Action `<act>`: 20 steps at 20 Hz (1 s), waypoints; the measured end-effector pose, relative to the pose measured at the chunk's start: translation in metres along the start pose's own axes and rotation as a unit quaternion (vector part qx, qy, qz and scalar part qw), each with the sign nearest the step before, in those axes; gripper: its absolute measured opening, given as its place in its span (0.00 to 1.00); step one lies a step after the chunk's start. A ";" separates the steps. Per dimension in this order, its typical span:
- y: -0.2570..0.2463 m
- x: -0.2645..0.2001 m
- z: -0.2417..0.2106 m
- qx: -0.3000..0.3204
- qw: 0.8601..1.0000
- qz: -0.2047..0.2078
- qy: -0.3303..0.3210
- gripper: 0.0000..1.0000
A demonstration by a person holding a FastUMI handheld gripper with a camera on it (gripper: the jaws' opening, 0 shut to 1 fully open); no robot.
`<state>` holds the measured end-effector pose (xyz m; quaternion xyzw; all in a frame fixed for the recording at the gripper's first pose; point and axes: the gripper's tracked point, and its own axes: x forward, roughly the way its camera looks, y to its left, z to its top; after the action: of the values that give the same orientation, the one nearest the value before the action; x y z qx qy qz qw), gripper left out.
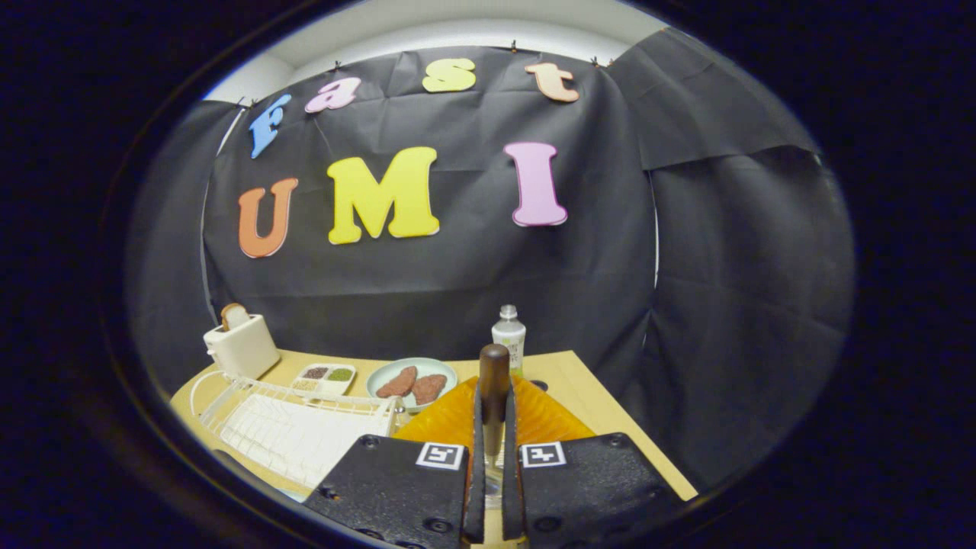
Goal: Take the plate from the dish rack, then take the spoon from the basket and place it into the plate.
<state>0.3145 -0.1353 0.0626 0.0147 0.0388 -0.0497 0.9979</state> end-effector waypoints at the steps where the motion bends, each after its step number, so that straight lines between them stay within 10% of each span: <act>1: 0.006 -0.013 0.006 -0.001 1.000 0.002 -0.009 0.14; 20: 0.146 -0.202 -0.048 -0.025 0.997 0.062 -0.025 0.14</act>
<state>0.1252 0.0315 0.0340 -0.0092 0.0142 0.0127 0.9998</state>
